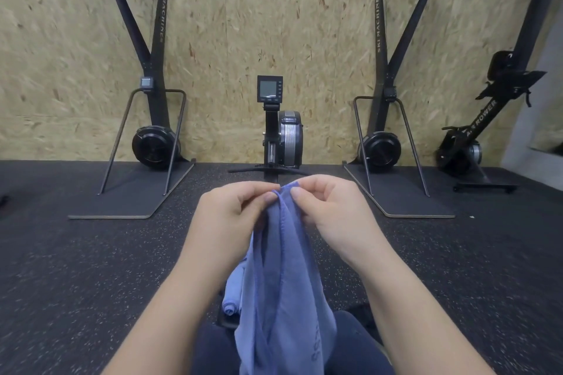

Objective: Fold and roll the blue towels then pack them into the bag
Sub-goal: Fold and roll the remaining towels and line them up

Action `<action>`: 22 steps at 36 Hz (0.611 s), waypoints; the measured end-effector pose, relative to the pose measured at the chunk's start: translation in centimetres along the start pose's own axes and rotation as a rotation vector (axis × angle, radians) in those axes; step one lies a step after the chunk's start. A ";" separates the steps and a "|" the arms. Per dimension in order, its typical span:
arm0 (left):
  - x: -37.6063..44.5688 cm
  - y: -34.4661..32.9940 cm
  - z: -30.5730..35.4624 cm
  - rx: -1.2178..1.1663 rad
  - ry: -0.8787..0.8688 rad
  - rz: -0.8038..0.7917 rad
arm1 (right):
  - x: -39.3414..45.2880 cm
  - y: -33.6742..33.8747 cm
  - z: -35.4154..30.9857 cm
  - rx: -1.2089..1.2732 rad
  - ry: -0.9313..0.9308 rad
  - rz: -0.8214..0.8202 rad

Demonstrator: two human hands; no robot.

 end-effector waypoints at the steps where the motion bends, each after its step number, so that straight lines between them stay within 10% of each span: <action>1: -0.1 -0.1 0.4 0.042 -0.036 -0.011 | -0.1 0.1 0.0 -0.020 0.004 0.005; 22: -0.3 0.2 1.6 0.260 -0.175 0.059 | -0.4 -0.6 -0.9 -0.243 0.109 -0.104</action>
Point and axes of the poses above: each hand's wrist, its own x-axis towards the middle knuckle, its own y-axis out of the back of the hand, z = x × y, the point moved 7 cm from there along x, towards the middle knuckle, and after that the axes turned 9 degrees about -x, right-handed, at the moved point
